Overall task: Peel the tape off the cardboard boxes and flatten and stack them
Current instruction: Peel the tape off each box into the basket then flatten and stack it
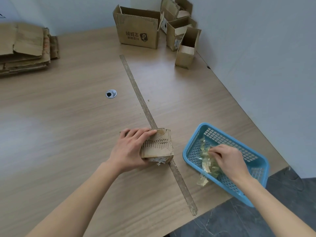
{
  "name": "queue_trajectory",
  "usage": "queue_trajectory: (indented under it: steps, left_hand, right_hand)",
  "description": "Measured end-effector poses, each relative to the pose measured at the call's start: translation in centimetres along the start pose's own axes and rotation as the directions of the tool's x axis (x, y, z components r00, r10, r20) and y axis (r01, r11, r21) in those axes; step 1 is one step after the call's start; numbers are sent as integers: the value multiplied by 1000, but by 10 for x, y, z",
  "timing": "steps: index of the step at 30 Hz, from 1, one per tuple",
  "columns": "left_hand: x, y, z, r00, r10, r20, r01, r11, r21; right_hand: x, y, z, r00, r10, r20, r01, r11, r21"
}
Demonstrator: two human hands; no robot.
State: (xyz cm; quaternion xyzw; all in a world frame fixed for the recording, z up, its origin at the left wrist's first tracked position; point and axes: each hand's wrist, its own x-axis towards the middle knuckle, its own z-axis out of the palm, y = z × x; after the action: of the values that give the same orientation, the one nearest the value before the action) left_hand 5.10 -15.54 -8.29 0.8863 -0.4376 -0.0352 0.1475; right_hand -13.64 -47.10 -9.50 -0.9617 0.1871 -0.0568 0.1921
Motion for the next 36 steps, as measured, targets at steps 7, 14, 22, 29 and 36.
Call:
queue_trajectory:
  steps: [7,14,22,29,36]
  left_hand:
    - [0,1,0,1000,-13,11,13,1000,5]
    - [0,1,0,1000,-21,4,21,1000,6]
    - [-1,4,-4,999,-39,37,40,999,-23]
    - [4,-15,-44,957,-224,183,287,822,-491]
    - [-9,-23,-58,894,-318,316,406,873,-270]
  right_hand:
    - [15,-8,8,971,236,-36,-232,969,85]
    - [25,-9,-16,905,274,326,-393,833,389]
    - [31,-82,-16,995,-77,58,55,945,323]
    - [29,-143,10,867,-422,267,441,897,-15]
    - [-3,-150,11,859,-510,57,505,859,79]
